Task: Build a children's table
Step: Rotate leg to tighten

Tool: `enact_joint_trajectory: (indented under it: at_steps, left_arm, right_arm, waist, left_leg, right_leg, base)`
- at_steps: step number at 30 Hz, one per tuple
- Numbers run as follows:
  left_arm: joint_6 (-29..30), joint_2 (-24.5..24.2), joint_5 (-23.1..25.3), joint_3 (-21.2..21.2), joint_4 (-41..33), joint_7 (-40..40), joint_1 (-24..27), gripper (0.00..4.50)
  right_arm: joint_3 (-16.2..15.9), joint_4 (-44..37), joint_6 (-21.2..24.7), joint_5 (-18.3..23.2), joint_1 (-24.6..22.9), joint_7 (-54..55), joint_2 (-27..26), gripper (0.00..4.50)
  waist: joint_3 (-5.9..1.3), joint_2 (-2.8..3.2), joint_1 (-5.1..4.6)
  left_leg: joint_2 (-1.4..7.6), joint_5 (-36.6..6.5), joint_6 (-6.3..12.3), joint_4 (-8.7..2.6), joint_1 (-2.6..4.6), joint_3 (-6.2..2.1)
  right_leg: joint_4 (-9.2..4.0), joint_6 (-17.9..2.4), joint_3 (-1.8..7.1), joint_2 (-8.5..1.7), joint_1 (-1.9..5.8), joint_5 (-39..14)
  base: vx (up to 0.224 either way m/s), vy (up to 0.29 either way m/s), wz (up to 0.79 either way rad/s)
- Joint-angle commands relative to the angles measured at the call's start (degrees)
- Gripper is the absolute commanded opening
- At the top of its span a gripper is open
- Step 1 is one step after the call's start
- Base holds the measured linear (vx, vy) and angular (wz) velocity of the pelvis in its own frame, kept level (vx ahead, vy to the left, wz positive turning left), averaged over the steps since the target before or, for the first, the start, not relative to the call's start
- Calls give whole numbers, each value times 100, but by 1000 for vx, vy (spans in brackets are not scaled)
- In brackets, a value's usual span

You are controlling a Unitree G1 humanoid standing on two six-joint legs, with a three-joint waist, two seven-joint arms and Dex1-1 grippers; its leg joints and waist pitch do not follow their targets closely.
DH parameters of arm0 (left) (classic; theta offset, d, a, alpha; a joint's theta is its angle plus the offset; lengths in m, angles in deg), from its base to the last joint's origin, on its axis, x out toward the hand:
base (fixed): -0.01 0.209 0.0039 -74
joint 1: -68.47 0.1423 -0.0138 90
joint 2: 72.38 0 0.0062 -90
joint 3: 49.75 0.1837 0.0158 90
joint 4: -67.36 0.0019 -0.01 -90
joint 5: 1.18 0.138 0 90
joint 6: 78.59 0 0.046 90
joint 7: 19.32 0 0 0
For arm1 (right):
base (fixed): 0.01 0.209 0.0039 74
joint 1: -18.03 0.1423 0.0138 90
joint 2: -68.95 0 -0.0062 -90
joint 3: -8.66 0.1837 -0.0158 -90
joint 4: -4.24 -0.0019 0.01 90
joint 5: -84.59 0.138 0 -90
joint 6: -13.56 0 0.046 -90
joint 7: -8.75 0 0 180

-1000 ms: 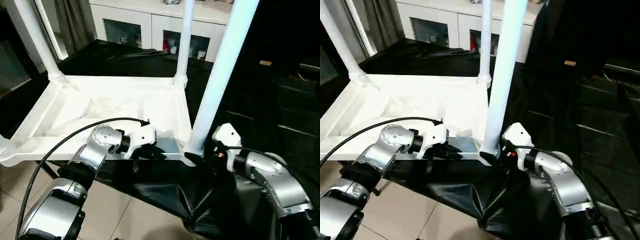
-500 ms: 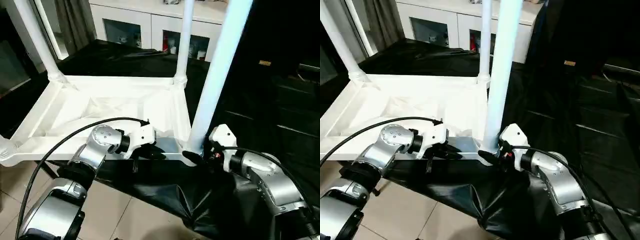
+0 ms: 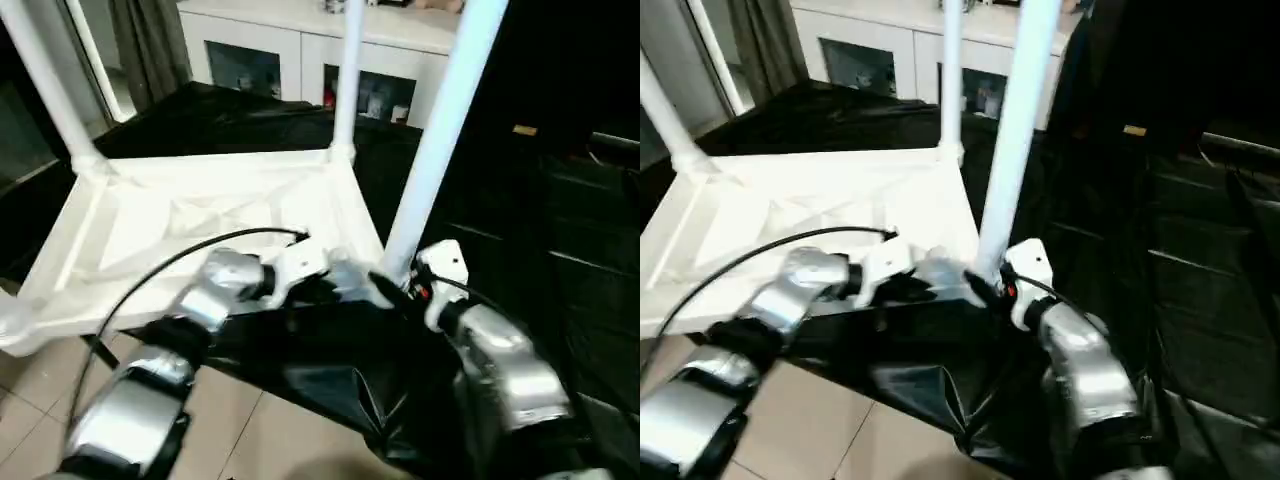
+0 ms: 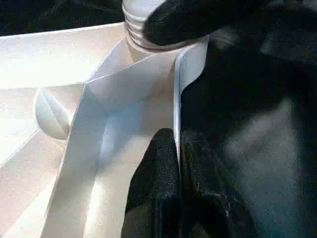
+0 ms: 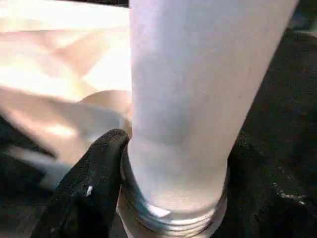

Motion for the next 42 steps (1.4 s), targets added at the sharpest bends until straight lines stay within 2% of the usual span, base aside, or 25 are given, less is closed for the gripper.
enact_joint_trajectory:
  at_steps: [1,4,5,6,7,8,9,13,16,17,18,19,20,21,22,23,24,25,29,32,36,38,42]
  left_arm:
    - [199,285,-54,-222,380,953,-84,0]
    - [281,491,-61,-275,568,1340,-229,0]
    - [260,548,-63,-278,632,1380,-277,0]
    - [236,603,-64,-273,681,1335,-324,0]
    - [192,649,-61,-263,742,1228,-376,0]
    - [192,649,-61,-263,742,1228,-376,0]
    - [134,631,-59,-250,760,1123,-390,0]
    - [-14,496,-71,-199,746,705,-361,0]
    - [-274,274,-97,-143,659,213,-281,0]
    - [-274,274,-97,-143,659,213,-281,0]
    - [-439,143,-116,-103,596,-187,-234,0]
    - [-439,143,-116,-103,596,-187,-234,0]
    - [-665,-9,-107,-38,529,-534,-192,0]
    - [-720,-49,-109,-24,507,-623,-182,0]
    - [-749,-93,-187,-44,442,-824,-156,0]
    - [-726,-147,-332,-85,312,-1148,-113,0]
    - [-643,-213,-503,-108,125,-1569,-53,0]
    - [-626,-228,-532,-108,88,-1648,-41,0]
    - [-496,-377,-716,-15,-276,-2297,90,0]
    - [-537,-441,-777,-13,-399,-2544,133,0]
    - [-473,-491,-810,-42,-563,-2686,199,0]
    - [-426,-500,-817,-50,-641,-2699,238,0]
    - [-401,-502,-814,-61,-708,-2635,286,0]
  right_arm:
    - [-120,459,228,-231,-79,549,-198,268]
    - [-187,530,211,-264,37,679,-407,268]
    - [-249,562,184,-289,96,669,-469,268]
    - [-330,601,78,-320,151,579,-508,268]
    - [-388,653,-74,-342,203,467,-557,268]
    - [-388,653,-74,-342,203,467,-557,268]
    - [-345,611,-90,-294,207,388,-545,323]
    - [-260,306,-138,-169,200,35,-274,361]
    - [-128,-91,95,23,234,-548,297,382]
    - [-128,-91,95,23,234,-548,297,382]
    - [-156,-331,151,158,157,-1164,714,382]
    - [-156,-331,151,158,157,-1164,714,382]
    - [-253,-615,164,289,-1,-1880,1176,382]
    - [-281,-704,175,336,-52,-2085,1302,382]
    - [-305,-854,200,426,-153,-2424,1494,382]
    - [-323,-1027,248,571,-282,-2841,1714,382]
    - [-339,-1141,271,667,-395,-3203,1920,382]
    - [-343,-1148,275,672,-408,-3247,1947,382]
    - [-414,-1222,310,764,-462,-3531,2137,382]
    - [-459,-1273,351,771,-462,-3638,2245,382]
    - [-406,-1235,398,795,-420,-3662,2195,382]
    - [-404,-1225,424,819,-396,-3653,2139,365]
    - [-444,-1209,434,839,-404,-3642,2098,329]
  waist:
    - [-287,-60,-5]
    - [-278,-49,7]
    - [-274,8,20]
    - [-274,-17,7]
    - [-289,7,8]
    - [-289,-2,5]
    - [-290,24,5]
    - [-306,14,11]
    - [-319,14,17]
    - [-334,2,20]
    - [-332,-2,27]
    - [-336,-3,45]
    - [-335,1,60]
    - [-348,-15,78]
    - [-354,-1,86]
    - [-364,-11,102]
    - [-368,-9,123]
    - [-365,-11,120]
    - [-354,9,145]
    - [-329,12,181]
    - [-319,9,190]
    - [-324,1,184]
    - [-341,0,177]
  left_leg:
    - [41,-1595,-2,-439,62,0]
    - [31,-1775,62,-441,82,1]
    - [31,-1846,79,-453,85,-16]
    - [29,-1861,85,-456,74,-11]
    - [24,-1864,96,-458,65,-21]
    - [23,-1862,105,-461,59,-21]
    - [24,-1861,112,-466,52,-26]
    - [40,-1831,177,-473,37,-33]
    - [38,-1668,223,-461,20,-27]
    - [42,-1552,280,-438,13,-13]
    - [37,-1437,355,-426,-7,-2]
    - [41,-1377,388,-420,-14,-6]
    - [46,-1321,461,-407,-6,5]
    - [57,-1147,525,-391,-30,5]
    - [65,-1073,544,-389,-27,9]
    - [75,-985,604,-377,-32,7]
    - [95,-859,680,-367,-32,12]
    - [88,-836,711,-369,-50,10]
    - [113,-949,664,-379,0,24]
    - [120,-1211,547,-390,38,47]
    - [112,-1280,416,-415,12,28]
    - [111,-1240,400,-413,12,26]
    - [104,-1026,449,-400,-9,21]
  right_leg:
    - [-543,-950,166,-262,194,-2067]
    - [-585,-891,175,-270,185,-2260]
    - [-594,-866,172,-279,188,-2339]
    - [-610,-843,169,-272,193,-2350]
    - [-604,-811,166,-276,203,-2328]
    - [-608,-807,165,-274,205,-2322]
    - [-606,-813,163,-274,210,-2303]
    - [-594,-833,164,-275,229,-2160]
    - [-560,-930,162,-263,265,-1819]
    - [-534,-985,171,-264,277,-1585]
    - [-526,-1045,170,-268,287,-1423]
    - [-524,-1041,163,-272,301,-1392]
    - [-528,-1075,162,-272,296,-1340]
    - [-494,-1103,172,-278,324,-1111]
    - [-480,-1148,172,-284,310,-989]
    - [-451,-1248,167,-290,340,-755]
    - [-406,-1378,173,-291,328,-414]
    - [-386,-1453,154,-281,330,-311]
    - [-397,-1583,152,-290,302,-457]
    - [-446,-1495,165,-285,269,-929]
    - [-463,-1334,168,-302,277,-1244]
    - [-462,-1309,170,-300,273,-1210]
    - [-419,-1368,164,-292,292,-820]
  base:
    - [0,0,0]
    - [0,0,0]
    - [0,0,0]
    - [0,0,0]
    - [0,0,0]
    - [0,0,0]
    - [0,0,0]
    - [0,0,0]
    - [0,0,0]
    - [0,0,0]
    - [0,0,0]
    - [0,0,0]
    - [0,0,0]
    - [0,0,0]
    - [0,0,0]
    - [0,0,0]
    - [0,0,0]
    - [0,0,0]
    - [0,0,0]
    - [0,0,0]
    - [0,0,0]
    - [0,0,0]
    - [0,0,0]
